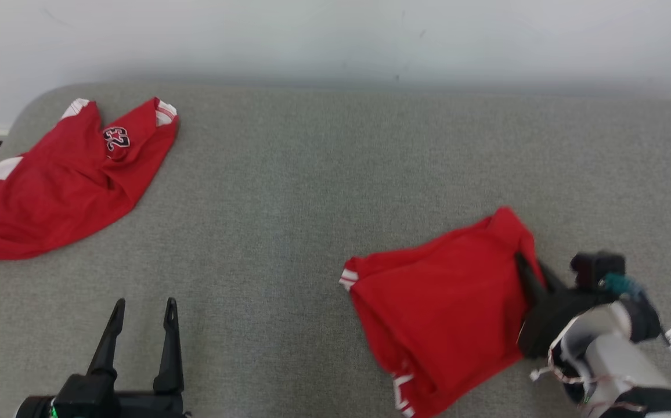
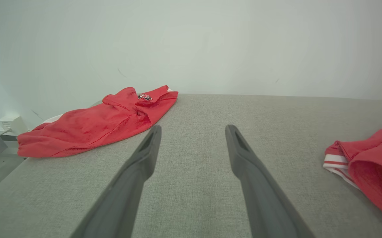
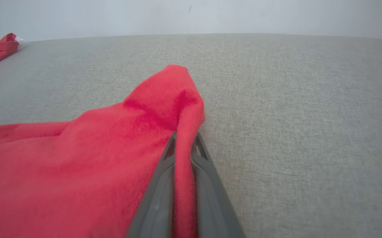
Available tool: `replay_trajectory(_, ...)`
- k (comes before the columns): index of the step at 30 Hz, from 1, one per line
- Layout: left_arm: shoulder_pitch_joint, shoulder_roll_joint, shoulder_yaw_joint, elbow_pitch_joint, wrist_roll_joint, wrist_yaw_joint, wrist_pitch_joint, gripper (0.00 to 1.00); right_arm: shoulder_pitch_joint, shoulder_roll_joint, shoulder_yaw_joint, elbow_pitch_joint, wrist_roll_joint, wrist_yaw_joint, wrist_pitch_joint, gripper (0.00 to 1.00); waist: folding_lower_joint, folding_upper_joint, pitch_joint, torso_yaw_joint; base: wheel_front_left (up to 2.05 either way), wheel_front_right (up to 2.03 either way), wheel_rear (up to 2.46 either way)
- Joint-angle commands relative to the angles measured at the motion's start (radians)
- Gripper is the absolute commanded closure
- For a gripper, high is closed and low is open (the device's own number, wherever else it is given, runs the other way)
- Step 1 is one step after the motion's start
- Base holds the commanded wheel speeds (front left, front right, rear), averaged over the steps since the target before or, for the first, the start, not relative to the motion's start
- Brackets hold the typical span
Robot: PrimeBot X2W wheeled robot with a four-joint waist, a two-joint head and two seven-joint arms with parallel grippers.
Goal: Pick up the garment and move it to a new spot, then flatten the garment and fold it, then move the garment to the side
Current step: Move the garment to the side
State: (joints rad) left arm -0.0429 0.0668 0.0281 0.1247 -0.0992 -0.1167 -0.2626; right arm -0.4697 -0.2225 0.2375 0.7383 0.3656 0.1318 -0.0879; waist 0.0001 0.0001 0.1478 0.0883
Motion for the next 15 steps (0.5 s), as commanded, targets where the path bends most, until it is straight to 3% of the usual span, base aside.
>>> replay_trajectory(1,-0.017,-0.004,-0.003,-0.006,-0.002,-0.004,-0.003,0.0,-0.028,-0.017,-0.002,-0.004,0.006,-0.002,-0.001,1.0,-0.0001,-0.0001,0.049,-0.005,0.0,0.0,0.0)
replay_trajectory(7,-0.098,-0.003,-0.022,-0.037,-0.015,-0.009,-0.003,0.0,-0.201,-0.09,-0.004,-0.014,0.0,-0.002,0.011,1.0,-0.0001,-0.0001,0.198,-0.036,0.0,0.0,0.0)
replay_trajectory(15,-0.206,0.051,-0.035,-0.086,-0.016,-0.014,-0.003,0.0,-0.384,-0.194,-0.037,-0.01,-0.011,-0.002,0.011,1.0,-0.0001,-0.0001,0.37,-0.113,0.0,0.0,0.0)
